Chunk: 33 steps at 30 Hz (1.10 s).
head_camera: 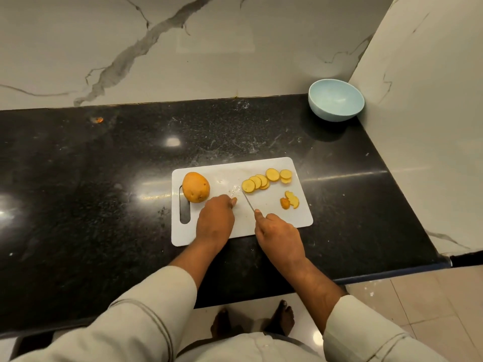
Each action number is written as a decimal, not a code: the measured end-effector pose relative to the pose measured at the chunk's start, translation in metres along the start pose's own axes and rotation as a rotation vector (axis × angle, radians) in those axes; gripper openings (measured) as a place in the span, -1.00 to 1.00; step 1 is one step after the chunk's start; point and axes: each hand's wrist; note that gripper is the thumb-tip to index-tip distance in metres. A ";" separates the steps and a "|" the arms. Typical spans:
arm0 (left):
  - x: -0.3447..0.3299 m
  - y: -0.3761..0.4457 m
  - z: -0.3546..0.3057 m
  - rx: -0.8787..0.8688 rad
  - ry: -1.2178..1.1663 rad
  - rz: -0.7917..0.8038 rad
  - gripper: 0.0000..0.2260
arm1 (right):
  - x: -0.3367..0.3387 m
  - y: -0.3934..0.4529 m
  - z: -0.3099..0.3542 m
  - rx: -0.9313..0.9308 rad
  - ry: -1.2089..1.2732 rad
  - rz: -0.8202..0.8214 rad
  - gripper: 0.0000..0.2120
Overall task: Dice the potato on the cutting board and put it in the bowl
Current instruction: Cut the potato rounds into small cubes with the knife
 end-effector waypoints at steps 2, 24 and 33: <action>0.003 -0.003 0.003 0.126 -0.159 -0.031 -0.70 | -0.001 -0.004 0.002 -0.006 0.009 -0.005 -0.59; 0.016 0.000 0.005 0.002 -0.164 0.065 -0.68 | -0.007 0.001 0.030 -0.004 0.033 0.035 -0.59; 0.016 0.011 -0.003 -0.089 0.027 0.133 -0.69 | -0.017 0.004 0.037 -0.026 0.022 0.035 -0.59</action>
Point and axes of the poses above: each hand's wrist, its own y-axis towards the middle knuckle, its own x-axis out of the back of the hand, z = x × y, and after that the axes turned 9 degrees about -y, right-handed
